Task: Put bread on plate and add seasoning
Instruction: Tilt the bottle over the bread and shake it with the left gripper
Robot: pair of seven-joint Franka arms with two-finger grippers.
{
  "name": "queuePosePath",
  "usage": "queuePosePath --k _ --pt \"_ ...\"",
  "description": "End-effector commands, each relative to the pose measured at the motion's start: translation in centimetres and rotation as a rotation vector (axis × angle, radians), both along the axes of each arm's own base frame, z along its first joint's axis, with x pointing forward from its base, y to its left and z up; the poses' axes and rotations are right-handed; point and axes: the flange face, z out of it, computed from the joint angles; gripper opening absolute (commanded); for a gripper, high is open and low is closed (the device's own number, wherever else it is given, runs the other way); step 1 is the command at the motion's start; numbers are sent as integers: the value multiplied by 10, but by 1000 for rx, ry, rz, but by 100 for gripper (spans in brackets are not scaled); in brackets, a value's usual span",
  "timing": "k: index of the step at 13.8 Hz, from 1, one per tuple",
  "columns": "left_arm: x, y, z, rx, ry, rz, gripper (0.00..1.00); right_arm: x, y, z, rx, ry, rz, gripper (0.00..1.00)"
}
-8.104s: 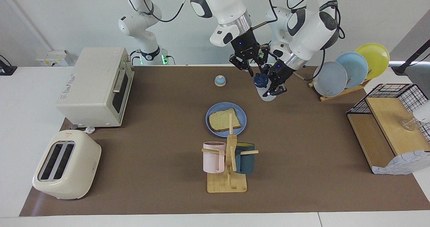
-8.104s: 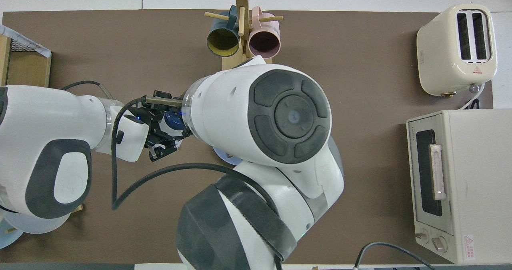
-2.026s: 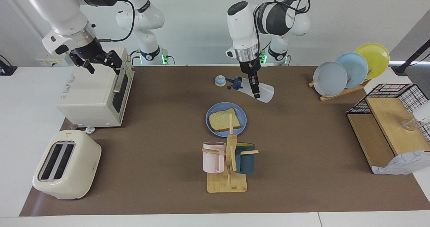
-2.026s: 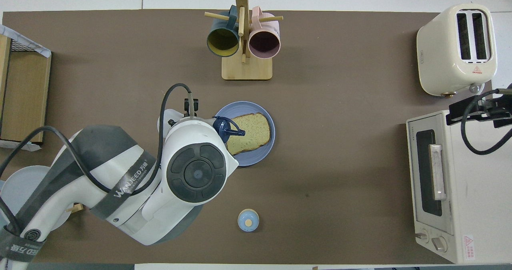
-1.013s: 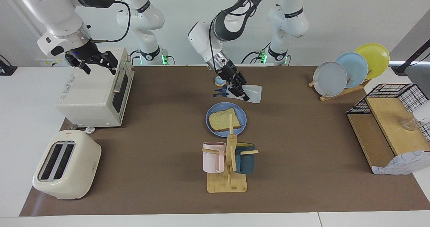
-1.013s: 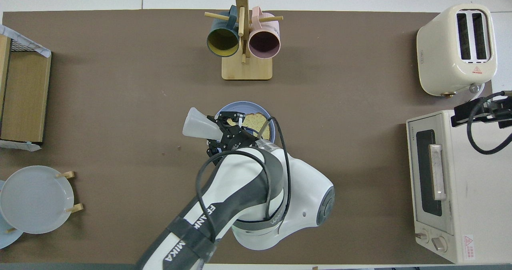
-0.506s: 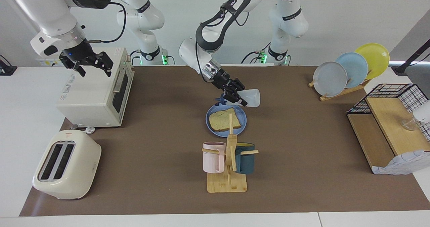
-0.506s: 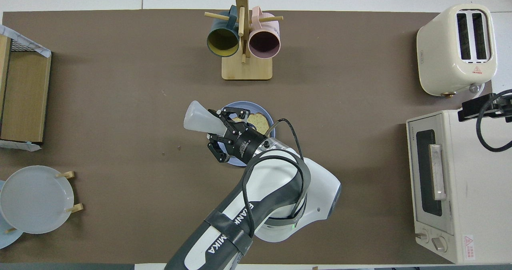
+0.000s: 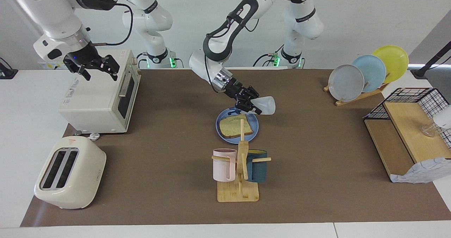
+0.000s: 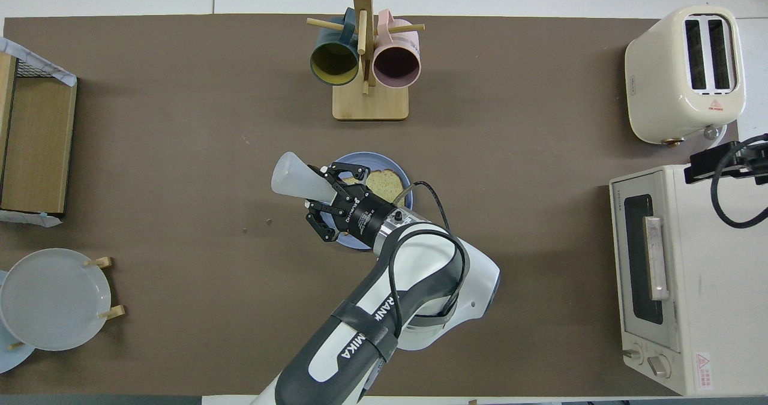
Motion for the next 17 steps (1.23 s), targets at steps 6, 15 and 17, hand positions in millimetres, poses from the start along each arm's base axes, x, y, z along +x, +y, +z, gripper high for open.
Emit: queuePosePath --k 6,15,17 --pt "63 52 4 70 -81 22 0 -3 -1 -1 -6 -6 4 100" --pt "90 71 4 78 -100 -5 0 -3 -1 -1 -6 -6 4 100" --pt "62 44 6 85 -100 -25 0 -3 -1 -1 -6 -6 4 100"
